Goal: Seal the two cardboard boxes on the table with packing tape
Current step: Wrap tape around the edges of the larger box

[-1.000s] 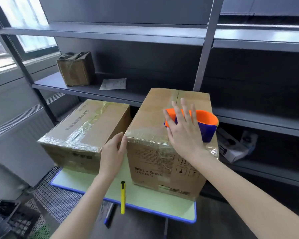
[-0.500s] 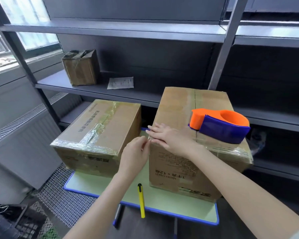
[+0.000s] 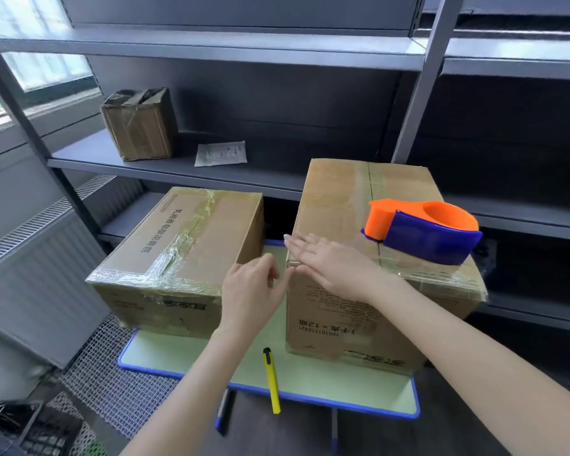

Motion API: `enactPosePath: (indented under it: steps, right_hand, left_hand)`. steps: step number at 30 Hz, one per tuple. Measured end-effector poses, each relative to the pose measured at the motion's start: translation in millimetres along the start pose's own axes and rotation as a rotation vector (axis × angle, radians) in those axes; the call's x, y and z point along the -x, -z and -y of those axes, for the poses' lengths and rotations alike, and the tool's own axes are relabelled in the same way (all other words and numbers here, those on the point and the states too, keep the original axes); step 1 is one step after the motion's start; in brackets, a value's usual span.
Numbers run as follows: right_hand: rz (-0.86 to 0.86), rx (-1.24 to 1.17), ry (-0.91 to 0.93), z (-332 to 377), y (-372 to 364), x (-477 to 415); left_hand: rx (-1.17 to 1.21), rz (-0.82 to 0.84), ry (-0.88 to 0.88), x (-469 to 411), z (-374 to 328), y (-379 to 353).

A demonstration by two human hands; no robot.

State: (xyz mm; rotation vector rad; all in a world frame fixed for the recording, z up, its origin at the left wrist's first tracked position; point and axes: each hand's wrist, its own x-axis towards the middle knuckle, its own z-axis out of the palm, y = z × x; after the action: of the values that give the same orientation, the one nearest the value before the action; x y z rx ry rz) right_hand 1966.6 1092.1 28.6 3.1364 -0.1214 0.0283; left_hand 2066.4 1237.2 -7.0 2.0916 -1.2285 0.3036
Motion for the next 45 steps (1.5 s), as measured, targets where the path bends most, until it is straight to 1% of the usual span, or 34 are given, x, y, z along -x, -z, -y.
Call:
enactPosePath:
  steps: [2,3,5,7,8,10,12,14,16,18,20,22,24,27,29,31,33,35,37,39,42,45]
  right_hand:
    - [0.039,-0.067,-0.039,-12,6,14]
    - [0.071,-0.078,-0.055,-19,9,22]
    - [0.127,-0.066,-0.074,-28,11,37]
    - [0.104,-0.023,-0.083,-30,9,44]
    - [0.072,0.003,-0.087,-28,6,44]
    - [0.018,0.060,-0.096,-22,0,43]
    - [-0.008,0.074,-0.098,-18,-3,41]
    - [0.028,0.014,-0.089,-23,2,40]
    - [0.101,-0.092,-0.091,-34,11,48]
    - [0.163,-0.169,-0.109,-47,19,62]
    - [0.186,-0.178,-0.116,-58,23,77]
    - [0.170,-0.160,-0.121,-61,20,88]
    - [0.100,-0.154,-0.133,-57,13,91]
    - [0.002,-0.049,-0.111,-49,3,88]
    - [0.011,-0.051,-0.097,-54,5,91]
    - [0.069,-0.163,-0.100,-64,14,103]
    - [0.106,-0.279,-0.111,-76,23,119]
    - [0.121,-0.278,-0.113,-83,27,134]
    - [0.096,-0.229,-0.112,-83,24,142]
    - [0.014,-0.232,-0.114,-79,17,144]
    - [-0.059,-0.190,-0.119,-76,12,144]
    - [-0.032,-0.305,-0.102,-85,19,151]
  left_hand:
    - [0.051,0.003,-0.045,-5,6,2]
    - [0.077,0.036,-0.088,-9,6,1]
    - [0.148,0.160,-0.218,-19,6,-2]
    - [0.170,0.249,-0.334,-25,1,-10]
    - [0.178,0.259,-0.358,-24,-1,-15]
    - [0.215,0.226,-0.338,-20,-1,-21]
    - [0.198,0.190,-0.331,-18,-1,-21]
    - [0.105,0.163,-0.375,-20,-3,-19]
    - [0.014,0.139,-0.417,-22,-12,-17]
    - [-0.054,0.146,-0.456,-24,-27,-17]
    - [-0.106,0.180,-0.518,-25,-47,-24]
    - [-0.097,0.180,-0.572,-26,-63,-33]
    - [-0.065,0.135,-0.572,-25,-68,-40]
    - [-0.048,0.073,-0.529,-20,-66,-45]
    - [-0.066,0.085,-0.510,-20,-68,-46]
    - [-0.075,0.098,-0.504,-21,-74,-46]
    - [-0.077,0.120,-0.534,-21,-84,-49]
    - [-0.076,0.142,-0.583,-20,-99,-56]
    - [-0.029,0.112,-0.587,-19,-109,-65]
    - [0.023,0.052,-0.550,-16,-113,-71]
    - [0.014,0.019,-0.509,-13,-114,-74]
    - [-0.013,0.023,-0.445,-13,-123,-72]
